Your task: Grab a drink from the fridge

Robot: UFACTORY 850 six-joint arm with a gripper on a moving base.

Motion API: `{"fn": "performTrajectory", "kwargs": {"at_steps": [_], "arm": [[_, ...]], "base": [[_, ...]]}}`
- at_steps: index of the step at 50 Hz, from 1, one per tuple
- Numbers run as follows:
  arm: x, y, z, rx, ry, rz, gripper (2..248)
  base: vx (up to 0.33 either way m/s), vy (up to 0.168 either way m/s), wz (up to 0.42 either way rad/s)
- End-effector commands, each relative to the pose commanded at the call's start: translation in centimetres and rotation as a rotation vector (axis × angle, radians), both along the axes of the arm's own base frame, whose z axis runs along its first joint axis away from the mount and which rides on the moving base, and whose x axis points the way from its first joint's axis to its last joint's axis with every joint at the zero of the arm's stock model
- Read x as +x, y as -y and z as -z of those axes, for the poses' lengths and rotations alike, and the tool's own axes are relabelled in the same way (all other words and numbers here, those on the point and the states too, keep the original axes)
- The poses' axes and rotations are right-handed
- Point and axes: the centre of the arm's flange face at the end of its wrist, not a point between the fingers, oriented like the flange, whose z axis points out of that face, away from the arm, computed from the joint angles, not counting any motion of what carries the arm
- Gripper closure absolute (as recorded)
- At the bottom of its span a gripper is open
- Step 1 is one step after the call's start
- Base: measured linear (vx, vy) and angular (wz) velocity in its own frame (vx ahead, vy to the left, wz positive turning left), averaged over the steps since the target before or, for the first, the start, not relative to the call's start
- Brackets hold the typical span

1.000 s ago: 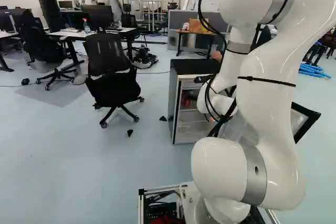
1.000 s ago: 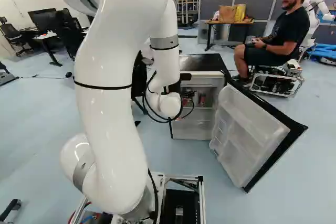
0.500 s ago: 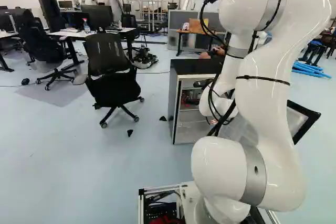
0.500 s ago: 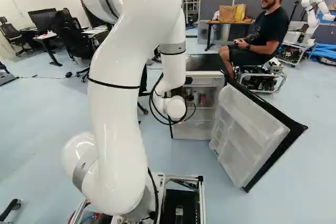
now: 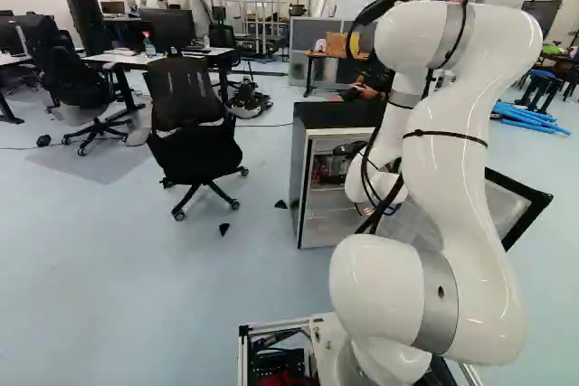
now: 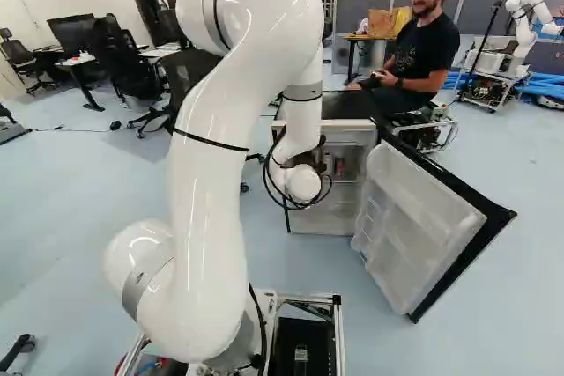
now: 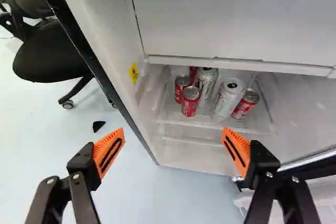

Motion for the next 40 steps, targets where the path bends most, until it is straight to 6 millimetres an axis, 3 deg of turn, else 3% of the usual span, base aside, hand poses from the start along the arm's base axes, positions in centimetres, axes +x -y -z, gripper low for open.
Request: {"fn": "performTrajectory", "kwargs": {"at_steps": [21,40], "arm": [[1.8,0.6,3.0,0.009,-0.010,-0.083,3],[3.3,2.6,5.8,0.011,-0.012,-0.078,3]], "base": [[0.000,0.000,0.000],[0.000,0.000,0.000]]}}
